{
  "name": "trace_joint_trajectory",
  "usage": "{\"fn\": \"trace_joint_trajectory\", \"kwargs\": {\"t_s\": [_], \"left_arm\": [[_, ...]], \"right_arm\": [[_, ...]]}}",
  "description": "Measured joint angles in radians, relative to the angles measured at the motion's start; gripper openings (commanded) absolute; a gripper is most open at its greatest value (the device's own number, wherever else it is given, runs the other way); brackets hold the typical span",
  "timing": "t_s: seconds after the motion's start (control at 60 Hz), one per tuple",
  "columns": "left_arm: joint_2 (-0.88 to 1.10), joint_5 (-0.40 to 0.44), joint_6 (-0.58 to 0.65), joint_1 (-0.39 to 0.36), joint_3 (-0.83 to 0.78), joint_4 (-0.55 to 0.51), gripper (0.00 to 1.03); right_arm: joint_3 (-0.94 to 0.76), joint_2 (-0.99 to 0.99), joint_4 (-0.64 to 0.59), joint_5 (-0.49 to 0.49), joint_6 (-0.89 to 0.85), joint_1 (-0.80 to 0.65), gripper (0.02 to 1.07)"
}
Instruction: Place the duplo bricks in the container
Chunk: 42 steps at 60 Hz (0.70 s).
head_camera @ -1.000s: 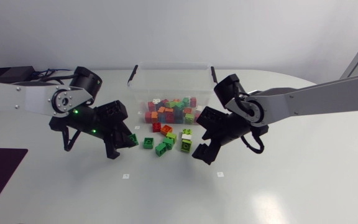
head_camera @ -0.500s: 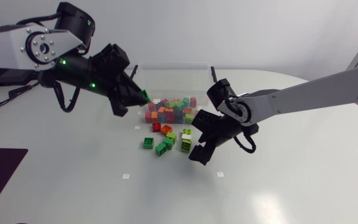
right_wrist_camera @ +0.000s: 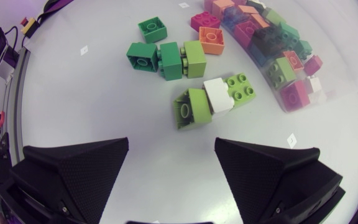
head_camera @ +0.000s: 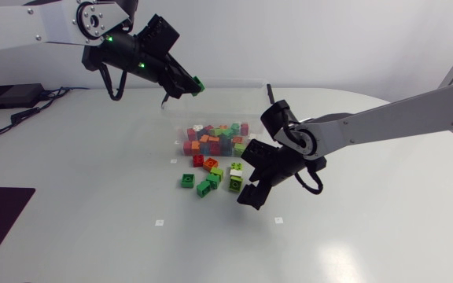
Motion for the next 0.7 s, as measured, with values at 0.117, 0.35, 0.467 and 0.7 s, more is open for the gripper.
{"fn": "trace_joint_trajectory", "kwargs": {"t_s": [0.117,0.35,0.467,0.7], "left_arm": [[0.043,0.000,-0.020,0.007,0.048,0.000,0.42],[0.122,0.000,-0.061,0.012,0.142,0.000,0.44],[0.167,0.000,-0.089,0.013,0.203,0.000,0.44],[0.244,-0.017,-0.135,0.020,0.306,0.000,0.44]], "right_arm": [[0.000,0.000,0.000,0.000,0.000,0.000,1.02],[0.000,0.000,0.000,-0.003,0.000,-0.003,1.02],[0.000,0.000,0.000,-0.004,0.000,-0.003,1.02],[0.000,0.000,0.000,-0.005,0.000,-0.003,1.02]]}}
